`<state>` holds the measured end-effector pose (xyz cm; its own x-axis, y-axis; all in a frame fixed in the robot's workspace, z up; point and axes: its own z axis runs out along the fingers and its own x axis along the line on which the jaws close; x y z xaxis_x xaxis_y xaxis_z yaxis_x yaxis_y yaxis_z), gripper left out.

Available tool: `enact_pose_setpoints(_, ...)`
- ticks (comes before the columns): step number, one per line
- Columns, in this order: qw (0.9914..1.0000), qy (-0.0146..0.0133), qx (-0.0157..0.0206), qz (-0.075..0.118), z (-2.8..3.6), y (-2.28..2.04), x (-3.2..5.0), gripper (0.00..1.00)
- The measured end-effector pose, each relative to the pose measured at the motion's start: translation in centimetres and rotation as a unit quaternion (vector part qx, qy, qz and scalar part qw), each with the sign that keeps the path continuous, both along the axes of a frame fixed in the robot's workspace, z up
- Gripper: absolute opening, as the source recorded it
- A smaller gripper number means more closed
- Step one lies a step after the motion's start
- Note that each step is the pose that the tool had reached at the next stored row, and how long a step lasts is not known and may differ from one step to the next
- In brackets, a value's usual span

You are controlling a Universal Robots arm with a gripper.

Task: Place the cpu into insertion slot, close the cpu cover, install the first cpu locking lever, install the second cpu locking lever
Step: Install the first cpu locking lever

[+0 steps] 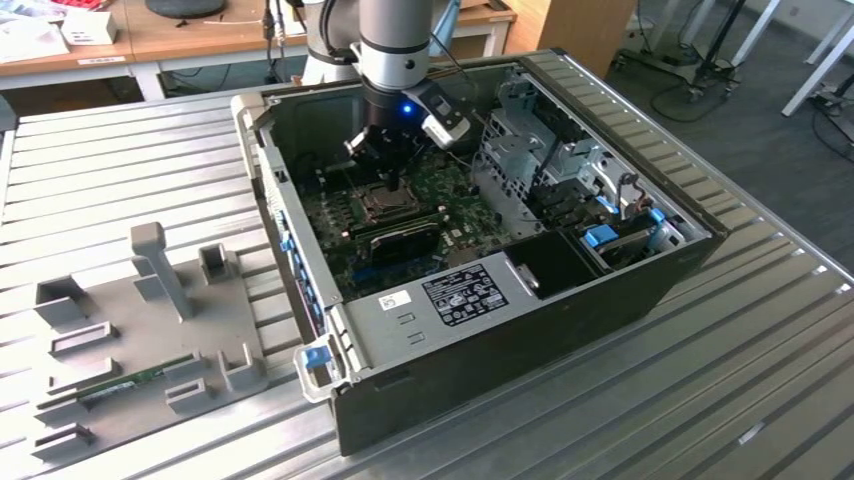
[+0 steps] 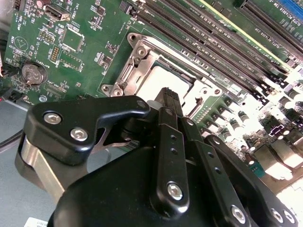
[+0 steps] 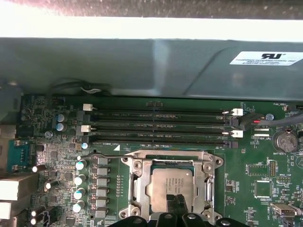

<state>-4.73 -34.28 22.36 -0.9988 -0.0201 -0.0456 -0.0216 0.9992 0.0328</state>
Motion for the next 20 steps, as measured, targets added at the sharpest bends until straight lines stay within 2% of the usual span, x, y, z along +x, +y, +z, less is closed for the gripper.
enact_pose_setpoints(10,1.0,0.0,0.0,0.0,0.09,0.0,-0.08,0.11)
enact_pose_setpoints(15,1.0,0.0001,-0.0005,0.0,0.02,0.0,-0.55,0.11)
enact_pose_setpoints(20,1.0,0.0,-0.0012,0.0,0.01,0.0,-0.6,0.11)
